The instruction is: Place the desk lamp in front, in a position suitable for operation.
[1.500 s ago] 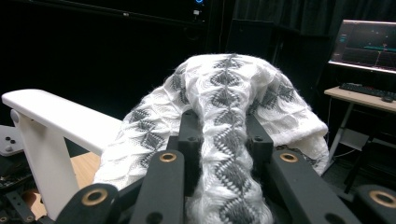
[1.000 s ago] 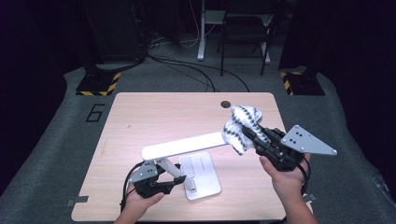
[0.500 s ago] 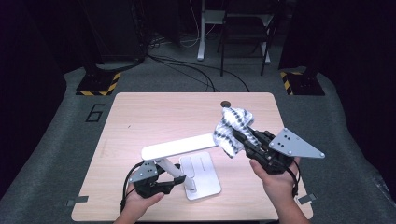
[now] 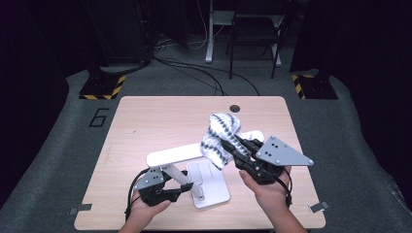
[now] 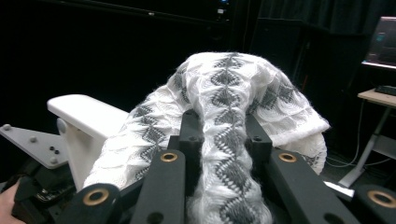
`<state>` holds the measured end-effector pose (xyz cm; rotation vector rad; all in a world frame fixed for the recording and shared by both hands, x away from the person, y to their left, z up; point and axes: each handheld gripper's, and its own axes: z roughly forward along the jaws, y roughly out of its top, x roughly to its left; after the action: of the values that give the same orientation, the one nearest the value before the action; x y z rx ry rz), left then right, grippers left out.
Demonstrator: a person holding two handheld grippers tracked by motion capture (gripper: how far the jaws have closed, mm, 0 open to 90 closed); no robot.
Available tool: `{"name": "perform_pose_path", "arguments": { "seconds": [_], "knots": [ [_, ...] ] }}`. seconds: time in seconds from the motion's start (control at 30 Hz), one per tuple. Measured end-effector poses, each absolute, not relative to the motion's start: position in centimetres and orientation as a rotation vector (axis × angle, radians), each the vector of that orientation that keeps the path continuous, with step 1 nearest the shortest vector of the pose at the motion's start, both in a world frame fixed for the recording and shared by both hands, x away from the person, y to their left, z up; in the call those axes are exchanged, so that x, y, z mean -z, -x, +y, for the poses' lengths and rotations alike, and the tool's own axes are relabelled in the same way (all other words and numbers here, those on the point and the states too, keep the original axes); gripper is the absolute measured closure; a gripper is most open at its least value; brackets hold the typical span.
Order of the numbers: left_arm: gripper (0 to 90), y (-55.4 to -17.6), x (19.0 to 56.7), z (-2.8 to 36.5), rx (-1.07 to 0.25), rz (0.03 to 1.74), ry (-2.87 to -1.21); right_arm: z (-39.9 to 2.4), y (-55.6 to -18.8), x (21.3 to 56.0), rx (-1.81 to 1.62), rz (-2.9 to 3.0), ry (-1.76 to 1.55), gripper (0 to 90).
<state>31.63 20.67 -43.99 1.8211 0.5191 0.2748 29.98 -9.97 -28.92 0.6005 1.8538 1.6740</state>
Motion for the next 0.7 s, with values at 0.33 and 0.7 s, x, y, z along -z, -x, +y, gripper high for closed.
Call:
{"name": "perform_pose_path", "arguments": {
  "seconds": [0.33,0.7],
  "knots": [
    [52.6,-31.6,44.0,20.7,-0.276,0.519,-1.826,-6.1,-29.8,29.1,-1.721,1.889,-0.533,74.7],
    [52.6,-31.5,44.0,20.6,-0.272,0.534,-1.811,-1.4,-29.1,28.9,-1.701,1.967,-0.433,74.8]
  ]
}}
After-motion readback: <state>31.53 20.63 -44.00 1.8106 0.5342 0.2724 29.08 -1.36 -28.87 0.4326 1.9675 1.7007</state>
